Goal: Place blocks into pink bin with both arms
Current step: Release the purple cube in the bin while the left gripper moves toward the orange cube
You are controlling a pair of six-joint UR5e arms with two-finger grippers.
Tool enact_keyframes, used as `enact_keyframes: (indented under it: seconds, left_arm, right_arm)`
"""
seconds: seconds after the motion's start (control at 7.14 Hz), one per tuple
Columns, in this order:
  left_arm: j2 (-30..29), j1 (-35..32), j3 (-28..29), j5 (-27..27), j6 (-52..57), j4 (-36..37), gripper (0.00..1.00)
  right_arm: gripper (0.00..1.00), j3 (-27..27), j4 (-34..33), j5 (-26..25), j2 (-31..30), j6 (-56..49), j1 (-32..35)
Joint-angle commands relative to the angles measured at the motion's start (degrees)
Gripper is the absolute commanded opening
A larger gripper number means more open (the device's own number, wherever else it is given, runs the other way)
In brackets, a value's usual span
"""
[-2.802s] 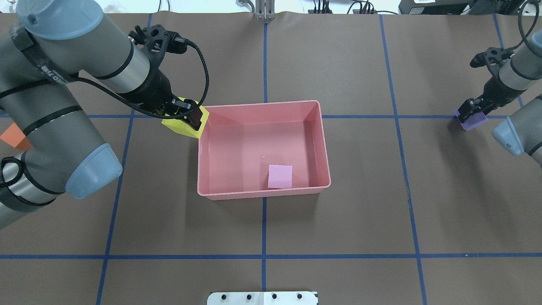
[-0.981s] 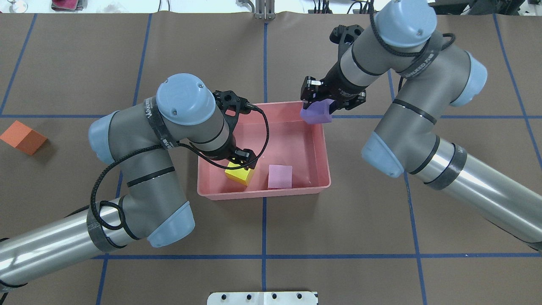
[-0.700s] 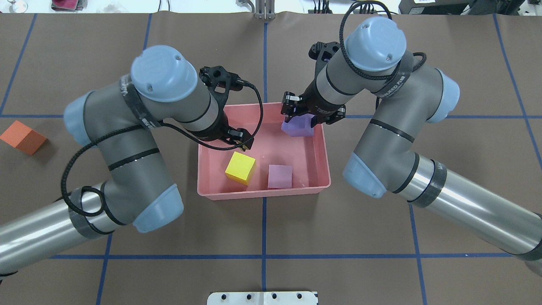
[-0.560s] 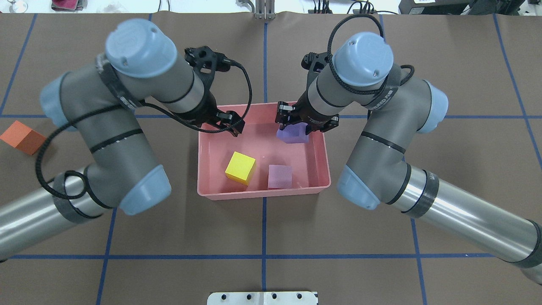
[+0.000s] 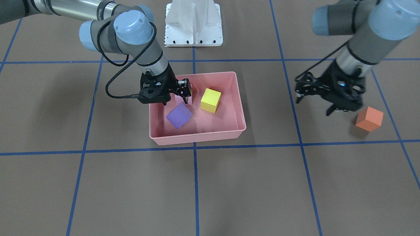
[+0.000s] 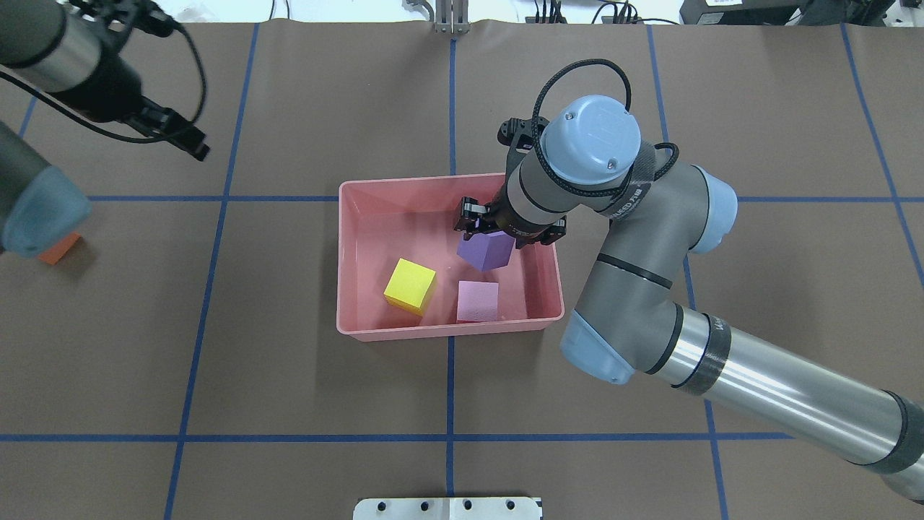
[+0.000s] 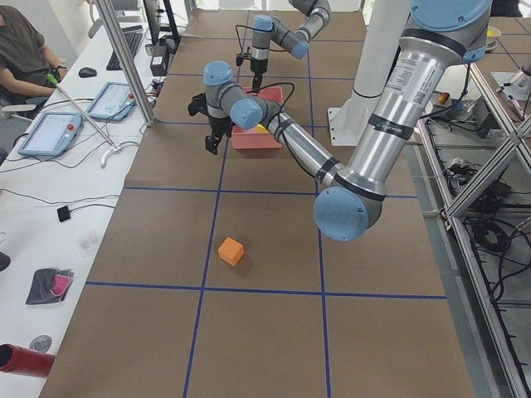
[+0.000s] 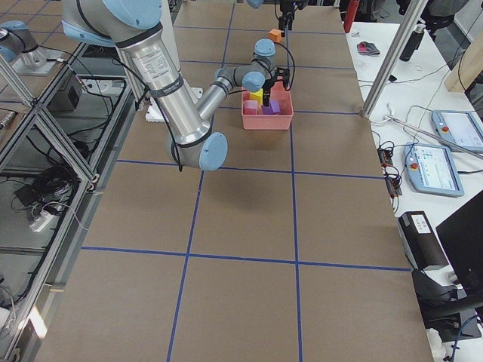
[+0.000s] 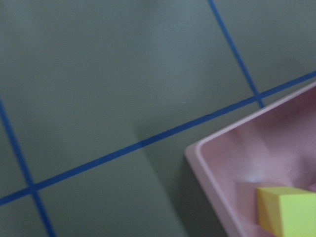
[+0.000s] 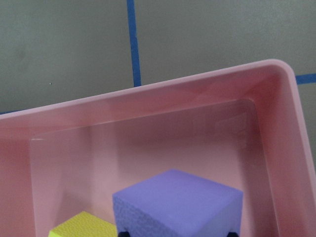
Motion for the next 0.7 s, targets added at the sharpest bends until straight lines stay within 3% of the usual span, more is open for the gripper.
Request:
enact_keyframes:
  seconds: [0.0, 0.14, 0.56]
  left_arm:
    - [3.3, -7.2, 8.2, -1.6, 16.6, -0.6, 0.99]
    - [3.6, -7.3, 11.6, -1.0, 19.8, -1.4, 0.99]
    - [13.0, -8.0, 21.9, -1.1, 29.1, -23.2, 0.99]
  right_arm:
    - [0.99, 2.8, -0.2, 0.2, -0.4, 0.0, 1.0]
    - [0.99, 4.6, -0.6, 2.7, -1.4, -0.1, 5.1]
    - [0.99, 8.0, -1.6, 18.8, -12.2, -13.9, 22.2]
